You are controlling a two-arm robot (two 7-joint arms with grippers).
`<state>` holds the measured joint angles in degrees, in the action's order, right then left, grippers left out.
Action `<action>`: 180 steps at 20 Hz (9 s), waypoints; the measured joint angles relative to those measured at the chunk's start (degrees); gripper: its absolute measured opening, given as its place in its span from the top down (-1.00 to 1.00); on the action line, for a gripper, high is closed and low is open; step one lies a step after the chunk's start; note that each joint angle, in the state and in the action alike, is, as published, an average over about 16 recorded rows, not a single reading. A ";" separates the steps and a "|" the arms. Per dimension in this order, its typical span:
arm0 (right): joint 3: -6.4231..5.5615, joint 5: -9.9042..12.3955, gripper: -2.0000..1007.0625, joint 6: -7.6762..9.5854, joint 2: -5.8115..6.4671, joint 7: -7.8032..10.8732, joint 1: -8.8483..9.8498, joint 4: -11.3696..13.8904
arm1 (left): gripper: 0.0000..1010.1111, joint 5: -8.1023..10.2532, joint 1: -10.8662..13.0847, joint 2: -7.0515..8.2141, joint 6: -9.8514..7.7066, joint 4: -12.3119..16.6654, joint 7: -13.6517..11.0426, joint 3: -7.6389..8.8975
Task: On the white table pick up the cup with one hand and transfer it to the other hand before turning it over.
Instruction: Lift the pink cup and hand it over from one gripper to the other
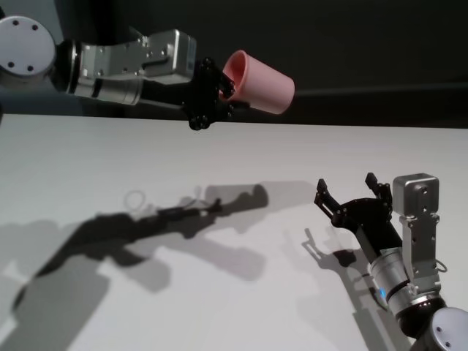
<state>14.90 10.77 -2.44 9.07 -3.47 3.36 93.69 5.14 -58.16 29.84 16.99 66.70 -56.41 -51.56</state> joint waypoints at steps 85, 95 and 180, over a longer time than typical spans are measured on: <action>0.00 0.00 -0.99 0.00 0.00 0.00 0.00 0.00 | 0.90 31.50 7.20 -5.13 -18.40 1.17 -0.43 9.31; -0.63 0.15 -0.99 0.04 -0.52 0.38 0.34 0.21 | 0.90 31.46 7.19 -5.13 -18.38 1.17 -0.44 9.31; -4.76 46.45 -0.99 -2.73 -4.70 31.61 -10.14 -7.03 | 0.90 31.44 7.19 -5.13 -18.31 1.17 -0.44 9.31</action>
<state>10.14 57.22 -5.17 4.37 28.14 -6.77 86.67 36.59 -50.97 24.71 -1.32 67.86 -56.85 -42.26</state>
